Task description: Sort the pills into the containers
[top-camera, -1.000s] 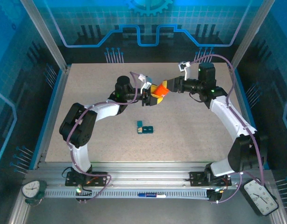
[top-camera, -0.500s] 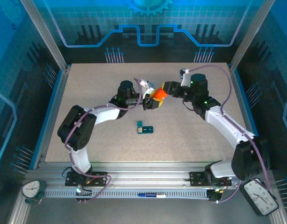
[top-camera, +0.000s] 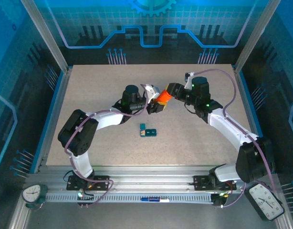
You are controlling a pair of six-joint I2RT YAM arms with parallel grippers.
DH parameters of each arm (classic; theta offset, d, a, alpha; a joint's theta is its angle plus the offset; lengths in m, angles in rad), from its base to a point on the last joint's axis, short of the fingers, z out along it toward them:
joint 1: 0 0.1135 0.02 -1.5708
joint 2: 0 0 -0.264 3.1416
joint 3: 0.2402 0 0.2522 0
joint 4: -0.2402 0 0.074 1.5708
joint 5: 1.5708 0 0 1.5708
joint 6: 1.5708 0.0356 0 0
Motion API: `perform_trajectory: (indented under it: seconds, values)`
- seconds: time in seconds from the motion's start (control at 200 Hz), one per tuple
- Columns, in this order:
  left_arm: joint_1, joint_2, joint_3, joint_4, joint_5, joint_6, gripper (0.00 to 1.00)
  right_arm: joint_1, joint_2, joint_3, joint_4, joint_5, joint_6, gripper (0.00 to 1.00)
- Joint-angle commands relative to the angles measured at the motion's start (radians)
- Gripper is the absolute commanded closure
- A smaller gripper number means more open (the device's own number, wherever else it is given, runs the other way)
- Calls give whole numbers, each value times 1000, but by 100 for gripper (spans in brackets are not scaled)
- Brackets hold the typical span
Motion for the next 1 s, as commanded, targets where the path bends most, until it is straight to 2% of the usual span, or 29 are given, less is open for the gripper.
perform_trajectory:
  seconds: [0.0, 0.115, 0.26, 0.405, 0.505, 0.645, 0.996]
  values:
    - [15, -20, 74, 167, 124, -95, 100, -31, -8, 62, -82, -117, -33, 41]
    - [46, -3, 81, 199, 196, -161, 100, -88, -50, 98, -101, -190, -80, 23]
    - [81, 23, 108, 222, 306, -247, 100, -138, -87, 119, -95, -288, -172, 12]
    - [102, 56, 148, 269, 440, -352, 100, -163, -58, 158, -125, -403, -311, 11]
    - [105, 67, 169, 266, 490, -382, 100, -164, -26, 192, -158, -464, -388, 10]
    - [107, 78, 187, 260, 531, -410, 100, -158, 11, 230, -156, -542, -411, 11]
    - [108, 76, 183, 265, 542, -419, 100, -109, 63, 301, -256, -509, -473, 18]
